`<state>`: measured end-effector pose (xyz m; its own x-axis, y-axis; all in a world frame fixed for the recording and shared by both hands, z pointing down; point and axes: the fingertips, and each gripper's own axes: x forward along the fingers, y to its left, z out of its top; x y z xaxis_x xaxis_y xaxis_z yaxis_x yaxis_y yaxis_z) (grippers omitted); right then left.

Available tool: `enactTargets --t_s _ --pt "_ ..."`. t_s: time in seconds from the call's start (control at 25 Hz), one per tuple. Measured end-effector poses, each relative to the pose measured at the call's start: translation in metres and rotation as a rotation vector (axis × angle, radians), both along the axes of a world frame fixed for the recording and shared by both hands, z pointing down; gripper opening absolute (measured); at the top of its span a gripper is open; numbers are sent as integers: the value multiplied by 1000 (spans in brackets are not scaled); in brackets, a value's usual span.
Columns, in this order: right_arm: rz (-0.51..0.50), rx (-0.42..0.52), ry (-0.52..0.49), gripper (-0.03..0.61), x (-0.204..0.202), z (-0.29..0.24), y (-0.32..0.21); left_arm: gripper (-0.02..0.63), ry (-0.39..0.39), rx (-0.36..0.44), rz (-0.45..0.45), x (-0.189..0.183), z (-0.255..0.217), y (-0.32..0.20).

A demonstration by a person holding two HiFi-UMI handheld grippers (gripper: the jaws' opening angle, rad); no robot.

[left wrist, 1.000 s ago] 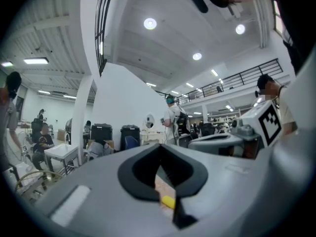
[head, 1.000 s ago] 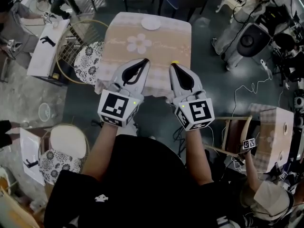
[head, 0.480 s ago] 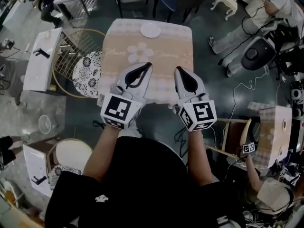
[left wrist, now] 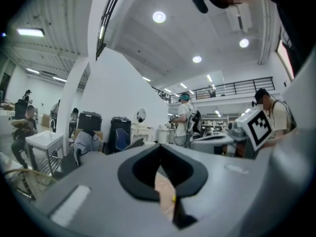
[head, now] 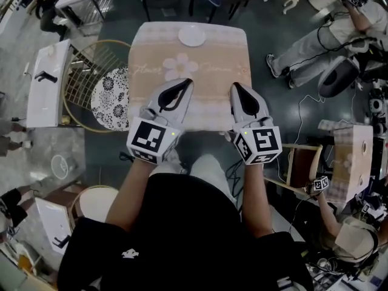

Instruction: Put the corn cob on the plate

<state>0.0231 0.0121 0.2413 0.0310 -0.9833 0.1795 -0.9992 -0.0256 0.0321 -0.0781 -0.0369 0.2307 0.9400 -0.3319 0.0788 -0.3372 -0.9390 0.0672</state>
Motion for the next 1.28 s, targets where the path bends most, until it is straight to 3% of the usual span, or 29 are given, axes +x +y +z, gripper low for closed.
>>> enactTargets --t_s 0.48,0.8,1.04,1.28 --pt "131 -70 -39 2 47 32 5 5 -20 -54 27 12 21 -16" --pt "153 -123 -64 2 88 61 1 5 -56 -58 45 45 31 -25" --pt "157 -210 -77 2 114 105 -4 5 -57 -90 56 69 49 -36" --pt "194 -346 -91 17 133 162 -7 5 -126 -135 82 88 80 -45"
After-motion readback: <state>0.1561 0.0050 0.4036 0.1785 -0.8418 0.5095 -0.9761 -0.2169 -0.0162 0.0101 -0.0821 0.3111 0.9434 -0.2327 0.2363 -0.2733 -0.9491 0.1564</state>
